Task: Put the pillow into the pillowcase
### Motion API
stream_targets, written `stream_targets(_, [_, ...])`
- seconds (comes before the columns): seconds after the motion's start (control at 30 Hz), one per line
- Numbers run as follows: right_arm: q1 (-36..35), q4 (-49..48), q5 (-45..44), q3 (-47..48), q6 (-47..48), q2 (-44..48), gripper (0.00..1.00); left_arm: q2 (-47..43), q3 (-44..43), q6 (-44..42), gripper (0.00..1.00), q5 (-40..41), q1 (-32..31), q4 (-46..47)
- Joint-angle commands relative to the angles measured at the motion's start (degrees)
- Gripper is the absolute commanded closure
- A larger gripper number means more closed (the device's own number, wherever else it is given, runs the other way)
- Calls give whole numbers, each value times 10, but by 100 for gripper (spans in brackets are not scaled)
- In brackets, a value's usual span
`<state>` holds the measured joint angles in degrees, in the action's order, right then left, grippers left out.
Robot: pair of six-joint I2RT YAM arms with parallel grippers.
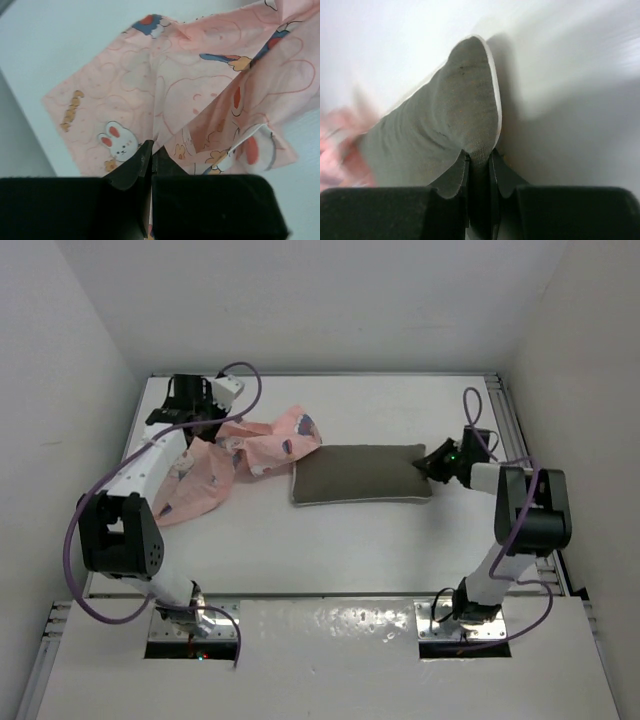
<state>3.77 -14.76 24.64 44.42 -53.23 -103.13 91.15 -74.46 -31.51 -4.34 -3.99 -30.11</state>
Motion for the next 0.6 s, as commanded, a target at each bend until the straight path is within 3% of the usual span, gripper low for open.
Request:
stream_targets(0.0, [19,163,-152,8,149,70,88,-47,8,-66,100,7,8,-3])
stream_targets(0.03, [17,186,-163,28,178,78,73,-54,9,-77,100,-17,7,-9])
stream_targets(0.1, [6,242,-179,60,250,88,30,-62,13,-87,100,-41,-2,-25])
stream_targets(0.17, [-4,270,-199,84,303,95,20,-64,20,-100,100,-47,-18,-35])
stream_targets(0.23, [-31,285,-243,109,364,120,1,-69,31,-106,100,-55,-30,-47])
stream_targets(0.4, [-136,201,-262,117,516,173,1,-84,61,-123,100,-88,-38,-85])
stream_targets(0.47, [-162,187,-204,128,597,160,1,-99,74,-166,100,-111,-37,-114])
stream_targets(0.57, [-209,230,-185,187,649,87,1,-133,130,-207,100,-109,-15,-95])
